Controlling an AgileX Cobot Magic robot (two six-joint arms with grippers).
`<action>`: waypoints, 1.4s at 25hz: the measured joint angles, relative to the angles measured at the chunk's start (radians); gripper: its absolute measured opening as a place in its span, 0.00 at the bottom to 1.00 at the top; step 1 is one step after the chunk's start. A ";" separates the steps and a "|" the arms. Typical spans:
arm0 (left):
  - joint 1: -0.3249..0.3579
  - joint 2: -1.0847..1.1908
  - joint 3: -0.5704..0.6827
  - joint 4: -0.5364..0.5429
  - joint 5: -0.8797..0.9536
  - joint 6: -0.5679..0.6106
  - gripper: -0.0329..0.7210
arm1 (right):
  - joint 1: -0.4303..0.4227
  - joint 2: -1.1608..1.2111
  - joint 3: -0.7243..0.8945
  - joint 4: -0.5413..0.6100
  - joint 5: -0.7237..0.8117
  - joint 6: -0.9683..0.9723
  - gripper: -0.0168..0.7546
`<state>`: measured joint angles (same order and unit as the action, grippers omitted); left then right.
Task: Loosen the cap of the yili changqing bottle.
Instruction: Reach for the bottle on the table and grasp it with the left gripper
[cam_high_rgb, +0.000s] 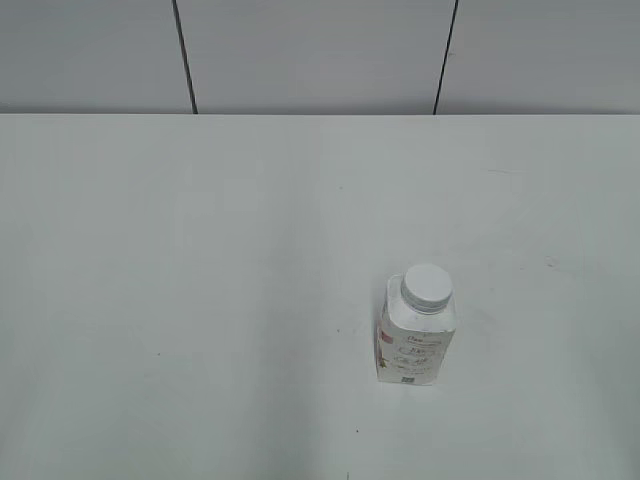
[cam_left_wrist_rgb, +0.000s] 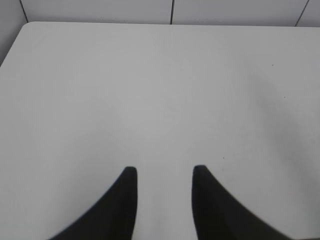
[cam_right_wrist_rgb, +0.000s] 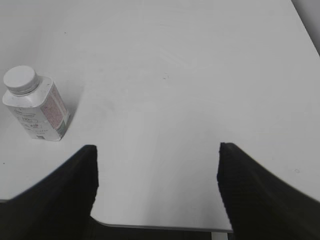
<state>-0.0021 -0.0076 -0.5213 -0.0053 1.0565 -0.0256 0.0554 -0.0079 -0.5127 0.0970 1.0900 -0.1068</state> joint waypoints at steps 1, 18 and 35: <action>0.000 0.000 0.000 0.000 0.000 0.000 0.36 | 0.000 0.000 0.000 0.000 0.000 0.000 0.78; 0.000 0.000 0.000 0.000 0.000 0.000 0.36 | 0.000 0.000 0.000 0.000 0.000 0.000 0.78; 0.000 0.000 0.000 0.027 -0.001 0.026 0.89 | 0.000 0.000 0.000 0.000 0.000 0.000 0.78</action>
<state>-0.0021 -0.0076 -0.5213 0.0214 1.0555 0.0000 0.0554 -0.0079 -0.5127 0.0970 1.0900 -0.1068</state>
